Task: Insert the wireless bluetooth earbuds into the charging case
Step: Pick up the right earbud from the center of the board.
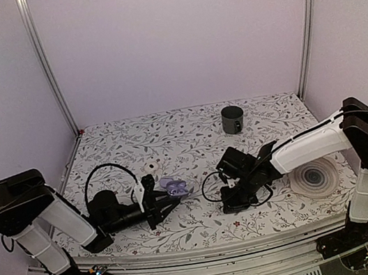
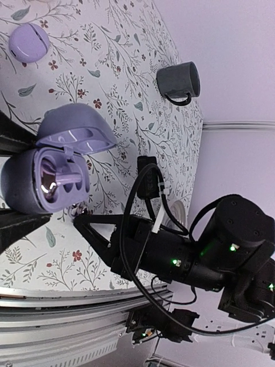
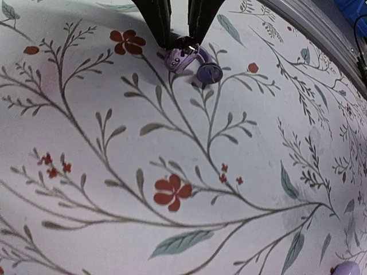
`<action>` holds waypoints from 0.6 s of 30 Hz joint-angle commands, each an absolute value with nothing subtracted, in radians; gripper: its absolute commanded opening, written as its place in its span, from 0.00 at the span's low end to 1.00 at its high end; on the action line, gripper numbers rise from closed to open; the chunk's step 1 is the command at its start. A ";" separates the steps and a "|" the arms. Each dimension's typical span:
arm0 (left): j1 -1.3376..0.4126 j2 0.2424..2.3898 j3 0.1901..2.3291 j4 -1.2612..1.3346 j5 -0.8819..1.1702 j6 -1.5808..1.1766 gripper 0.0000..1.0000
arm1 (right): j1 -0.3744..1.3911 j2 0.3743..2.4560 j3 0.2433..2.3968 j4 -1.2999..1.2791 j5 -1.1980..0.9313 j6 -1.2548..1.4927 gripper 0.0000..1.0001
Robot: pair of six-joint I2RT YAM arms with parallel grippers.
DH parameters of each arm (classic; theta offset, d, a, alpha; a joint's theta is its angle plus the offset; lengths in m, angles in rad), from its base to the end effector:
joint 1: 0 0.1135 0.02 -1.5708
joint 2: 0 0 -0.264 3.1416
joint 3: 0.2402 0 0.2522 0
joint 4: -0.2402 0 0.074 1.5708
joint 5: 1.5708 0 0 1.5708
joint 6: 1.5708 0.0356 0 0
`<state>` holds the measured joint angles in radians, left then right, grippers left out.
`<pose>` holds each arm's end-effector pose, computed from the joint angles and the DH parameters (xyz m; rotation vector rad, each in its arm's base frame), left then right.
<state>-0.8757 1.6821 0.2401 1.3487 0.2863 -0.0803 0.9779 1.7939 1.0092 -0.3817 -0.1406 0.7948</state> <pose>0.1511 -0.1969 0.1306 0.8830 1.5131 -0.9501 0.1842 0.2824 0.1399 -0.3104 2.9183 0.5967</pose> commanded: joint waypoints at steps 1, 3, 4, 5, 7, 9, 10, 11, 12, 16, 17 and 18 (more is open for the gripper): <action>-0.864 1.641 0.221 1.328 0.259 -0.071 0.00 | 0.946 1.883 1.129 -0.447 -0.092 0.719 0.14; -0.864 1.632 0.217 1.320 0.255 -0.068 0.00 | 0.946 1.931 1.192 -0.476 -0.082 0.678 0.13; -0.864 1.628 0.217 1.314 0.255 -0.066 0.00 | 0.946 1.951 1.220 -0.492 -0.076 0.653 0.13; -0.864 1.626 0.216 1.308 0.255 -0.063 0.00 | 0.945 1.971 1.256 -0.514 -0.058 0.638 0.14; -0.864 1.625 0.217 1.299 0.252 -0.060 0.00 | 0.947 1.997 1.297 -0.549 -0.021 0.610 0.16; -0.865 1.622 0.216 1.295 0.250 -0.063 0.00 | 0.945 1.996 1.307 -0.575 0.018 0.606 0.23; -0.865 1.619 0.215 1.295 0.251 -0.064 0.00 | 0.945 1.987 1.300 -0.577 0.026 0.609 0.26; -0.864 1.617 0.215 1.292 0.252 -0.065 0.00 | 0.943 1.977 1.287 -0.572 0.024 0.622 0.29; -0.864 1.616 0.217 1.290 0.252 -0.064 0.00 | 0.941 1.968 1.273 -0.556 0.007 0.635 0.31; -0.864 1.609 0.223 1.280 0.263 -0.059 0.00 | 0.937 1.964 1.255 -0.525 -0.020 0.686 0.32; -0.865 1.608 0.225 1.277 0.264 -0.058 0.00 | 0.938 1.971 1.262 -0.523 -0.021 0.694 0.32; -0.864 1.608 0.225 1.275 0.266 -0.058 0.00 | 0.938 1.980 1.270 -0.519 -0.020 0.707 0.32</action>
